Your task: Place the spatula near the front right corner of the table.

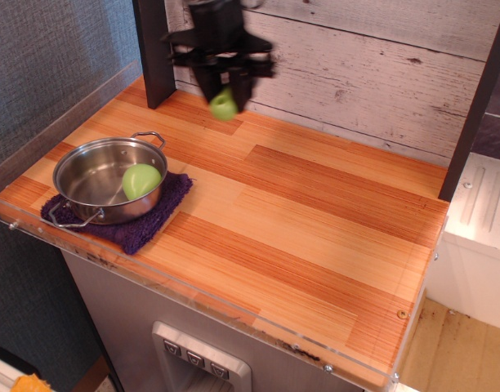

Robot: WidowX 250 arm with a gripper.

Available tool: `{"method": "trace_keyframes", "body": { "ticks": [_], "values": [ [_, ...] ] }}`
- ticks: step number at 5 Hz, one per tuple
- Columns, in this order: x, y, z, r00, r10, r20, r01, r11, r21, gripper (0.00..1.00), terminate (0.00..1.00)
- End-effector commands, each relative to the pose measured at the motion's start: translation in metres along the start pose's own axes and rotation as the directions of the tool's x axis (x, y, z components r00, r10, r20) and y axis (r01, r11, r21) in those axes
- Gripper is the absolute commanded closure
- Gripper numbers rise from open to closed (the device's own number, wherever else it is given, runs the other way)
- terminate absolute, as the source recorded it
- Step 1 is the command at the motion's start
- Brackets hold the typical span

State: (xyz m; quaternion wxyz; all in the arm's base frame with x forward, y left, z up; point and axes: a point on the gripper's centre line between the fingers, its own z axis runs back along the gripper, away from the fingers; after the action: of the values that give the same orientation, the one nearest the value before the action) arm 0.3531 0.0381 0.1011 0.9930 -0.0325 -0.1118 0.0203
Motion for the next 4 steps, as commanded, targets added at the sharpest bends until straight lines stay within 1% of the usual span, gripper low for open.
{"method": "trace_keyframes", "body": {
  "ticks": [1,2,3,4],
  "values": [
    [-0.094,-0.066,0.033,0.980,-0.156,-0.121,0.160,0.987,0.023,1.00,0.00],
    [-0.130,-0.070,0.015,0.972,-0.160,-0.172,0.168,0.985,0.032,1.00,0.00],
    [-0.138,-0.080,-0.008,0.974,-0.156,-0.167,0.163,0.986,0.025,1.00,0.00],
    [-0.136,-0.093,-0.034,0.979,-0.139,-0.148,0.143,0.990,0.019,1.00,0.00]
  ]
}}
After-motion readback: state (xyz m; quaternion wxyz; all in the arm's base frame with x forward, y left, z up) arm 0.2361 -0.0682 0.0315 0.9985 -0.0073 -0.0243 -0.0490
